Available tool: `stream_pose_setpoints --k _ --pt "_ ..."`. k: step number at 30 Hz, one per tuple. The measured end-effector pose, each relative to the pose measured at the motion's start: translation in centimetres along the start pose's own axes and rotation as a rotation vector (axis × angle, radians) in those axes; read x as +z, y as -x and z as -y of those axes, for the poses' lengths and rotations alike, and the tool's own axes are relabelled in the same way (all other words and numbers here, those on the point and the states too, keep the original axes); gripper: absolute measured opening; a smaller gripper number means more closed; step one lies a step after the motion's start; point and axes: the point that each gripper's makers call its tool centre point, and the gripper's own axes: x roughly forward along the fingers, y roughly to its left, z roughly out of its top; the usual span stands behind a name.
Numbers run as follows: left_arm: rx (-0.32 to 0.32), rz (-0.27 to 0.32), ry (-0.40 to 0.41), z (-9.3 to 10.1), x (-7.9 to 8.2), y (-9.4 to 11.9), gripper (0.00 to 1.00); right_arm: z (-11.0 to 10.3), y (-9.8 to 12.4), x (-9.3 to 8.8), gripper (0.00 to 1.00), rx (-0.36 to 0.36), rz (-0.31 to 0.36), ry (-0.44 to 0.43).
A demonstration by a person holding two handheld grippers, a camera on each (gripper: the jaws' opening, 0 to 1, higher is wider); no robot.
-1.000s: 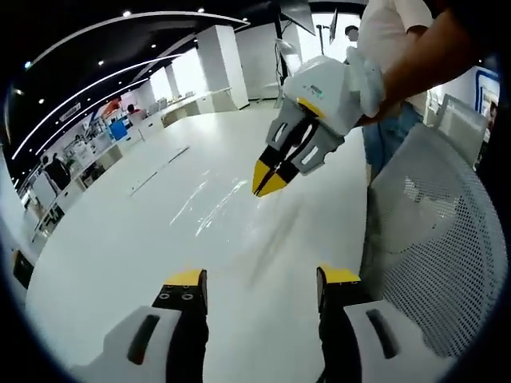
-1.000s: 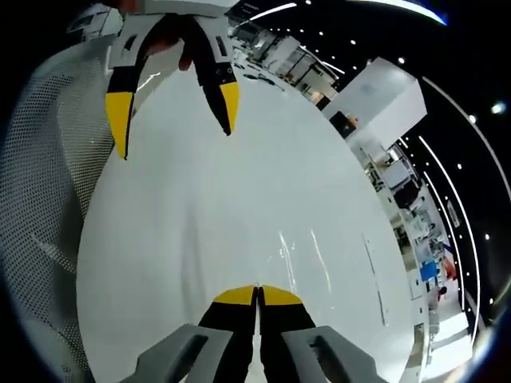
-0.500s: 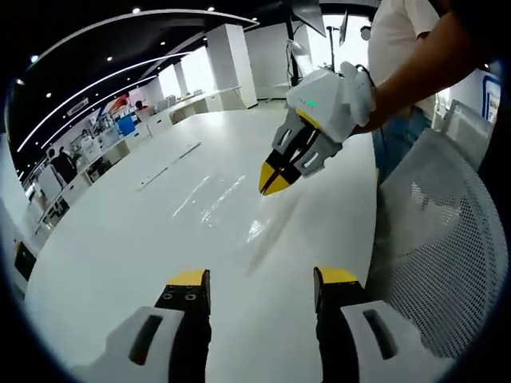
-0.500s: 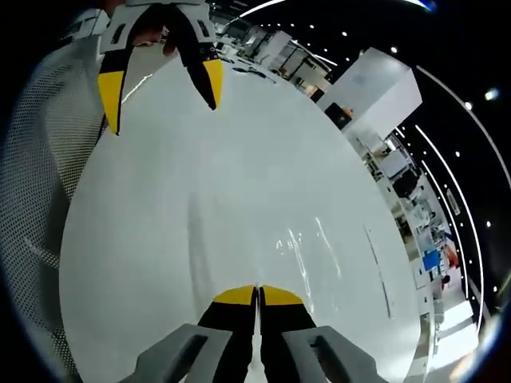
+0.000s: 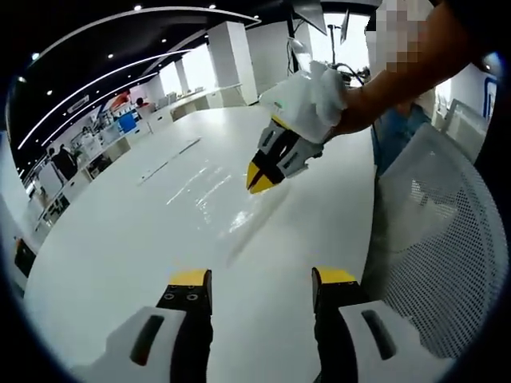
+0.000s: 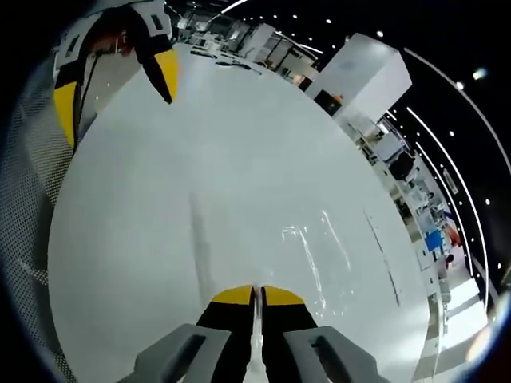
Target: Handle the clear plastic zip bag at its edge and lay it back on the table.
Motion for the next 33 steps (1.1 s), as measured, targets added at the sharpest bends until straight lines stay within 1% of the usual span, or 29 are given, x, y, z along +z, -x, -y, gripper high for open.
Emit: stream_pose_setpoints --k 2,3,5,6,8,9,11,13,17,21,24,27,30,31,33 --pt "0.002 0.000 0.001 -0.1 0.0 0.0 0.48 -0.2 -0.1 -0.4 0.01 0.011 -0.012 -0.041" --pt "0.003 0.001 0.003 -0.1 0.0 0.1 0.48 -0.5 -0.1 -0.5 0.01 0.025 -0.015 -0.085" --pt "0.003 0.001 0.003 -0.1 0.0 0.1 0.48 -0.4 -0.2 -0.6 0.03 0.029 -0.015 -0.110" --pt "0.002 0.001 0.002 -0.1 0.0 0.1 0.48 -0.2 -0.2 -0.6 0.04 0.019 -0.009 -0.095" --pt "0.002 0.002 0.001 -0.1 -0.1 0.0 0.48 -0.3 -0.1 -0.6 0.07 0.013 -0.005 -0.103" --pt "0.001 0.002 0.003 0.0 -0.1 0.0 0.48 -0.4 -0.1 -0.6 0.08 0.018 -0.004 -0.115" --pt "-0.002 0.003 0.005 0.2 0.1 0.0 0.48 -0.4 -0.1 -0.7 0.11 0.020 -0.001 -0.108" --pt "-0.005 0.004 0.002 0.3 0.2 0.0 0.48 -0.6 -0.2 -0.8 0.13 0.030 -0.001 -0.119" --pt "-0.010 0.003 -0.006 0.3 0.1 -0.2 0.48 -1.2 -0.5 -1.2 0.22 0.057 -0.007 -0.151" --pt "-0.005 0.005 0.004 0.0 0.2 -0.2 0.48 -2.0 -0.2 -1.4 0.23 0.076 -0.013 -0.123" --pt "-0.003 0.013 0.013 -0.2 0.4 -0.3 0.49 -1.8 0.0 -1.5 0.26 0.073 -0.013 -0.118" --pt "-0.002 0.016 0.013 -0.1 0.6 -0.3 0.49 -1.7 0.3 -1.4 0.31 0.066 -0.002 -0.147" --pt "-0.003 0.015 0.012 0.1 0.7 -0.3 0.49 -1.5 0.8 -1.3 0.31 0.056 0.006 -0.155" --pt "-0.002 0.014 0.014 0.1 0.6 -0.4 0.49 -1.3 0.9 -1.1 0.32 0.053 0.018 -0.170" --pt "0.004 0.013 0.025 0.0 0.5 -0.4 0.51 -1.0 1.3 -0.9 0.36 0.043 0.029 -0.206"
